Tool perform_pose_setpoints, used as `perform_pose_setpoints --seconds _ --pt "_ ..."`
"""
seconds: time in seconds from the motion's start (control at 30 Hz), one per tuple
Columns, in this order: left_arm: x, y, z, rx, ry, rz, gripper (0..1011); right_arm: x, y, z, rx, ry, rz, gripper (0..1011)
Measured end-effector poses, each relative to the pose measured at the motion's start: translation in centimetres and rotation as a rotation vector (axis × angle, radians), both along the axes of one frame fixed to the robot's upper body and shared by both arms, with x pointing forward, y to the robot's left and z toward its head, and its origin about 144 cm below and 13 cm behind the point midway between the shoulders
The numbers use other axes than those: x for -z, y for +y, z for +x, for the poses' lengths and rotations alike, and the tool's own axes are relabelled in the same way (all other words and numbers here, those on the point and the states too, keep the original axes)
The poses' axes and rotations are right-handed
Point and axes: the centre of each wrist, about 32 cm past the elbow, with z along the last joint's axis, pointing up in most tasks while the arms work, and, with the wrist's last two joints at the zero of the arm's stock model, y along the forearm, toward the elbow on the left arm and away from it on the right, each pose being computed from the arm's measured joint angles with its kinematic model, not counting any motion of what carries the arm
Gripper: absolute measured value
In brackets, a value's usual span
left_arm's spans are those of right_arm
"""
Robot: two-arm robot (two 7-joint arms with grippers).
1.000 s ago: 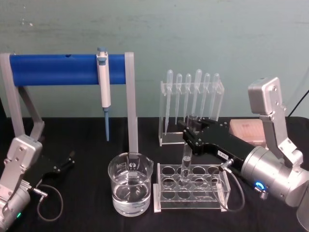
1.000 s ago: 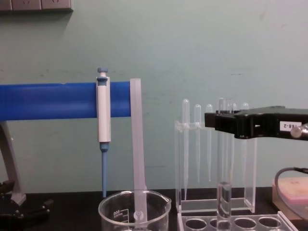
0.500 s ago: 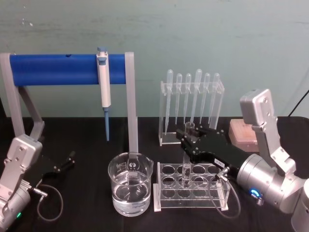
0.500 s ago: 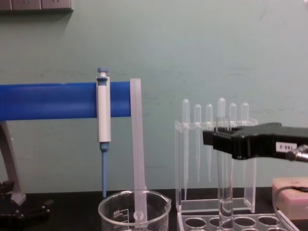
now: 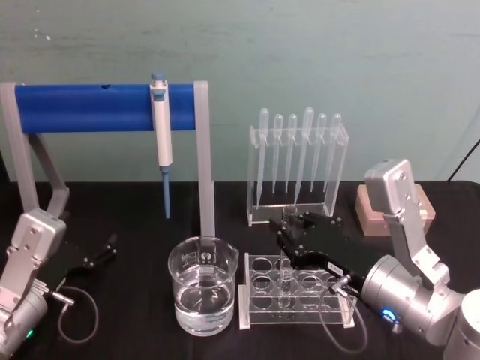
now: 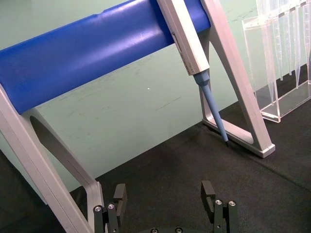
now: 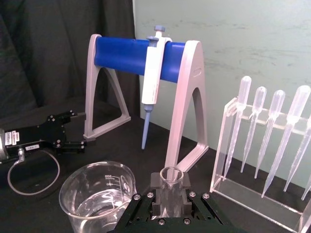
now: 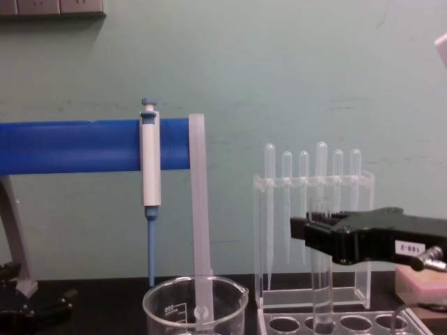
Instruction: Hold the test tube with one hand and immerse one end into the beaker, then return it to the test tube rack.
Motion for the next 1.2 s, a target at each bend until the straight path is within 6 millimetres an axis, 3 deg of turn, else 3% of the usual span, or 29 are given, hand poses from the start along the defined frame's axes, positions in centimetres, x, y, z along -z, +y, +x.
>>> perform_pose_setpoints --seconds 0.43,0.63,0.73,0.83,1.0,1.2 --pt "0.0 0.0 0.0 0.0 0.0 0.0 1000 1.1 0.1 -0.1 -0.003 0.014 -0.001 234" --pt "0.0 0.0 0.0 0.0 0.0 0.0 1000 0.5 0.1 -0.3 -0.002 0.009 0.003 398" --pt "0.0 0.0 0.0 0.0 0.0 0.0 1000 -0.2 -0.1 -0.6 0.0 -0.008 0.016 541" --pt "0.0 0.0 0.0 0.0 0.0 0.0 1000 -1.0 -0.5 -1.0 0.006 -0.029 0.043 602" --pt "0.0 0.0 0.0 0.0 0.0 0.0 1000 -2.9 -2.0 -2.2 0.047 -0.095 0.088 772" --pt "0.0 0.0 0.0 0.0 0.0 0.0 1000 -3.3 -3.8 -3.2 0.142 -0.133 0.101 954"
